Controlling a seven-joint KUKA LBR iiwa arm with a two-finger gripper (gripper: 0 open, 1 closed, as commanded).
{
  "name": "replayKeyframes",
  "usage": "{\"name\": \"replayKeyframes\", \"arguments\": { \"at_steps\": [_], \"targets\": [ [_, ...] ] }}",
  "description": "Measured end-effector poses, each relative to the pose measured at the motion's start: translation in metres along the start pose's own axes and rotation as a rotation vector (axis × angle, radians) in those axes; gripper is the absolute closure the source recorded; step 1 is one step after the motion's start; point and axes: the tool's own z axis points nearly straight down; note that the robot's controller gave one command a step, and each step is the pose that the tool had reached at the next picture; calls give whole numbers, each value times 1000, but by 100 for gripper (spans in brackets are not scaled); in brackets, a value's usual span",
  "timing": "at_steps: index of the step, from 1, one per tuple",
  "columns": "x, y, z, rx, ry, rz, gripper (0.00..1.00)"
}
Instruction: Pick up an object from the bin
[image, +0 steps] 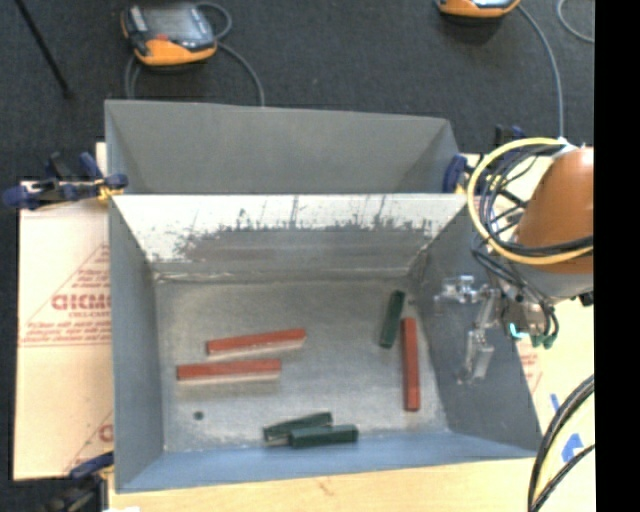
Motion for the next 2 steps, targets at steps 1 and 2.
{"name": "replayKeyframes", "arguments": {
  "at_steps": [1, 2],
  "targets": [
    [-2, 0, -3, 1, -7, -3, 0],
    [-16, -3, 44, 5, -15, -241, 0]
  ]
}}
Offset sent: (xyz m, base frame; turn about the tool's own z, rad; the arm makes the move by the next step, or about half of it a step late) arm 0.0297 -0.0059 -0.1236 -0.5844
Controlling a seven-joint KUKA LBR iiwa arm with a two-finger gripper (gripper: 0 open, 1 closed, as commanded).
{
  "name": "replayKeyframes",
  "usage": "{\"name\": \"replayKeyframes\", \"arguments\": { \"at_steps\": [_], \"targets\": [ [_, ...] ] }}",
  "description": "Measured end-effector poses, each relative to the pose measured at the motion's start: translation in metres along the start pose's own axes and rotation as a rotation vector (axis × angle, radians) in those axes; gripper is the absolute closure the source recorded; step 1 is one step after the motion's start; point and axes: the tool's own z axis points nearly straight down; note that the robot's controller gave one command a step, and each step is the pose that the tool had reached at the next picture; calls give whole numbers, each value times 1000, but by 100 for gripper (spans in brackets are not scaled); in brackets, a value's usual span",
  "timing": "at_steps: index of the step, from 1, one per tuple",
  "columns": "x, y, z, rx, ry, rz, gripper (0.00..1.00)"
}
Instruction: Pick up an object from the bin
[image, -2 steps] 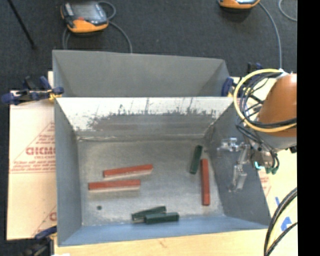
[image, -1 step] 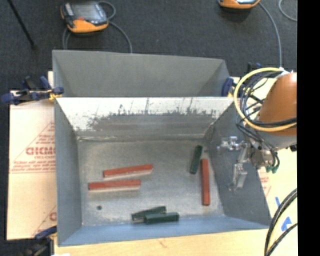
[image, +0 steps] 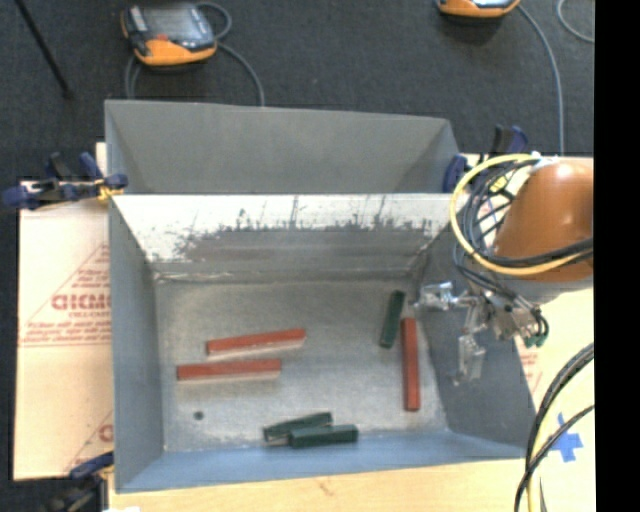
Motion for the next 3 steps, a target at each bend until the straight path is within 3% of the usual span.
{"name": "replayKeyframes", "arguments": {
  "at_steps": [1, 2, 3],
  "targets": [
    [-24, -8, 22, -7, 7, -436, 0],
    [-71, -1, 9, -4, 2, -440, 0],
    [-64, -2, 46, -6, 4, -700, 0]
  ]
}}
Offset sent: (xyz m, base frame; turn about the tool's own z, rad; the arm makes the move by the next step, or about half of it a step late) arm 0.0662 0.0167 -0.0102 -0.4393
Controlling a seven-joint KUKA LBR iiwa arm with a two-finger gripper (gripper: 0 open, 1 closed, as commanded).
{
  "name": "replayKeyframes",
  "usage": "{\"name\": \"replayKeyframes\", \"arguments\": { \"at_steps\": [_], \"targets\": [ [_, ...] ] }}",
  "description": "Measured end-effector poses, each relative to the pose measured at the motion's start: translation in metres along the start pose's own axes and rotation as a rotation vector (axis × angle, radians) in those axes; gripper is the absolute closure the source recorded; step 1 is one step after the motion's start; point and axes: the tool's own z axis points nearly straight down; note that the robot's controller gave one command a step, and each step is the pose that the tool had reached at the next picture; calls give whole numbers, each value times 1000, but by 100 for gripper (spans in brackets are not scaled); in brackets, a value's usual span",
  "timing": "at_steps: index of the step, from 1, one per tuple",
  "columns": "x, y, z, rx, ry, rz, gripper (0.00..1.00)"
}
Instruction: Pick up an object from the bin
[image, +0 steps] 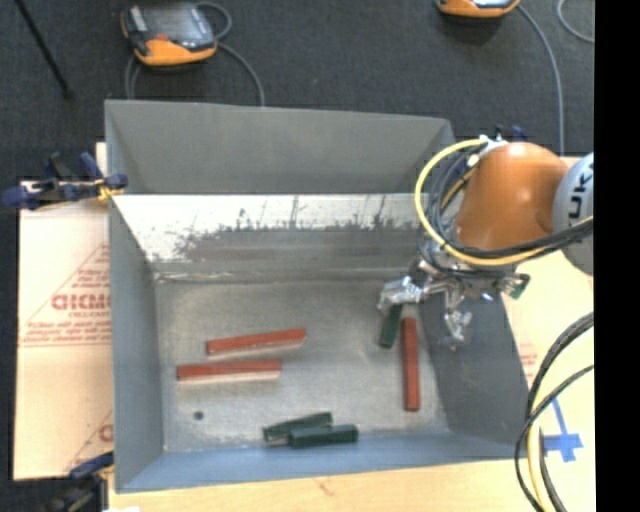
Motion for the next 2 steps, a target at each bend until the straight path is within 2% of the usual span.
{"name": "replayKeyframes", "arguments": {
  "at_steps": [1, 2],
  "targets": [
    [-29, -10, 31, 6, -6, -187, 100],
    [-29, -10, 31, 5, -6, -186, 100]
  ]
}}
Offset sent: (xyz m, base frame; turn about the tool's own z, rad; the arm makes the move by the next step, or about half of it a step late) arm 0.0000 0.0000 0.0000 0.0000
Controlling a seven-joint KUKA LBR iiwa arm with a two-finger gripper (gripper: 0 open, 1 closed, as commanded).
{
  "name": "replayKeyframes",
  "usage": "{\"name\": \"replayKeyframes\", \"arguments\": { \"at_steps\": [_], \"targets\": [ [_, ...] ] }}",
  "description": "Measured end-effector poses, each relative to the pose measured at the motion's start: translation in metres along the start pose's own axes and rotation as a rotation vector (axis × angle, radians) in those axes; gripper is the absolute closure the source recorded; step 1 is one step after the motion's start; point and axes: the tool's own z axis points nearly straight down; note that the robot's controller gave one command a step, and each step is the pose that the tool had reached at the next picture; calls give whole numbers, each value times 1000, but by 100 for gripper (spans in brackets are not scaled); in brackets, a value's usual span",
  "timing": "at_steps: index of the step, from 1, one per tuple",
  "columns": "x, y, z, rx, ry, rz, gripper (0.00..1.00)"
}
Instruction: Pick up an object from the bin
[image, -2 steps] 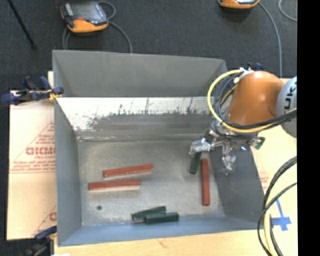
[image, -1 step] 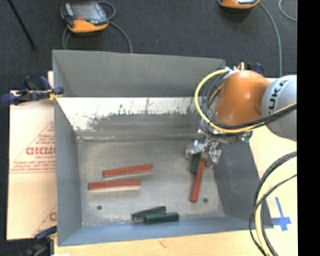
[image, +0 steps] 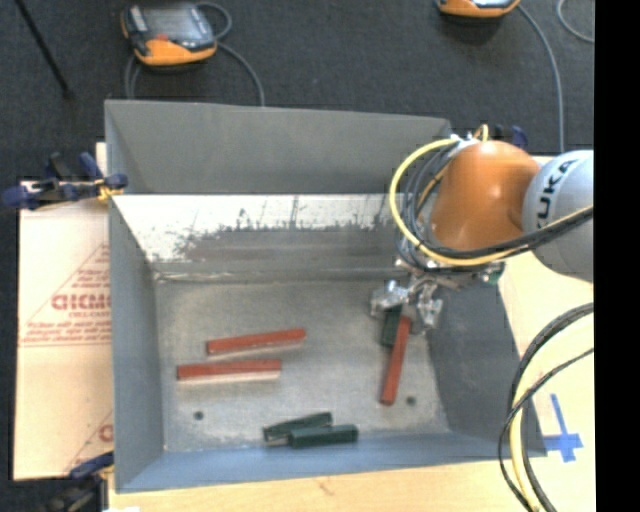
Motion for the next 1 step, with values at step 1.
{"name": "replayKeyframes", "arguments": {
  "at_steps": [1],
  "targets": [
    [0, 1, -3, -3, 1, 1, 100]
  ]
}}
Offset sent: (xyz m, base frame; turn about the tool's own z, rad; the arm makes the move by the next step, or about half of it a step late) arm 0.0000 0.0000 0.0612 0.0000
